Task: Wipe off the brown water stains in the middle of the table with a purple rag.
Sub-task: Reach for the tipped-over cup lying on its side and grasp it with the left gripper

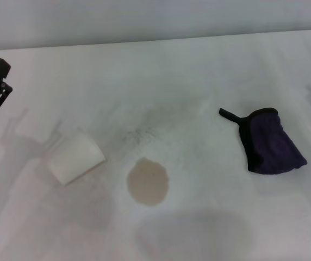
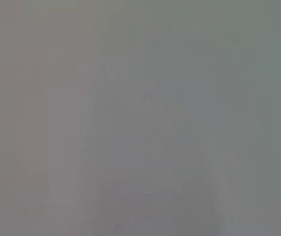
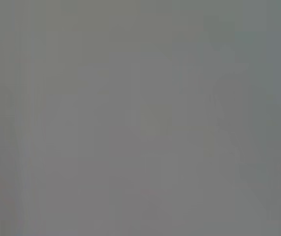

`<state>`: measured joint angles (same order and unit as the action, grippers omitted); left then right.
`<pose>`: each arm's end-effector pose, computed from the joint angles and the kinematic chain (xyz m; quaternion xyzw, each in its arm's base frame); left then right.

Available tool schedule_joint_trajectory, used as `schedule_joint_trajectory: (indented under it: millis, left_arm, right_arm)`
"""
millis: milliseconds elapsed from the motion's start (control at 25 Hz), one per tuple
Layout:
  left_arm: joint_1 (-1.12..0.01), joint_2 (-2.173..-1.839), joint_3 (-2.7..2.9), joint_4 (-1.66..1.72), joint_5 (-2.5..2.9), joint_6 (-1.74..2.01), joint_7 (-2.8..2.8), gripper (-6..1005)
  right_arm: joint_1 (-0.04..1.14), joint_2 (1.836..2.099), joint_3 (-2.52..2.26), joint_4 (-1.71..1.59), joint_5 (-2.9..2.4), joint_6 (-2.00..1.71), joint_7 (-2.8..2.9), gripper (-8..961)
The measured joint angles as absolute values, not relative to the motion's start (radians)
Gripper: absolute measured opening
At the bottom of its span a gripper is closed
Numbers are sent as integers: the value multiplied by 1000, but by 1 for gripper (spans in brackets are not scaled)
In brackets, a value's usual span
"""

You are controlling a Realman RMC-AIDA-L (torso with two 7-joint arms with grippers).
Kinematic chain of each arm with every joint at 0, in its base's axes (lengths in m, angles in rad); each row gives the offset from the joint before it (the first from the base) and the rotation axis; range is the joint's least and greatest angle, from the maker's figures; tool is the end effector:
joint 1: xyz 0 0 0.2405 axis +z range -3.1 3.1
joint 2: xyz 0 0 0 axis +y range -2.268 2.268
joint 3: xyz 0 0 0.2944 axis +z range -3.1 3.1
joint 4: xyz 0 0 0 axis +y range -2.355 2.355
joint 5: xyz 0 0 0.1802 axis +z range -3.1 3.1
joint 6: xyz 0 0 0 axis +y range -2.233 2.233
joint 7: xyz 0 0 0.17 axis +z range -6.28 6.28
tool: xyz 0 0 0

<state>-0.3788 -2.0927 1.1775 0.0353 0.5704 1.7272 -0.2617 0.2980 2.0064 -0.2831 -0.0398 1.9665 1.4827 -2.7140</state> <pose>-0.2811 0.2951 -0.0042 -0.7259 -0.0577 -0.4465 0.5200 0.3825 0.2958 0.0591 -0.6448 0.2179 0.3570 0.6398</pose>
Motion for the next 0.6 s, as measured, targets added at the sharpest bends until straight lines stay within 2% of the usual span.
schedule_joint_trajectory:
  millis: [600]
  left_arm:
    - [-368, -2094, 1189, 34, 574, 1727, -262, 875]
  right_arm:
    - [298, 2005, -279, -53, 1967, 1513, -2715, 858]
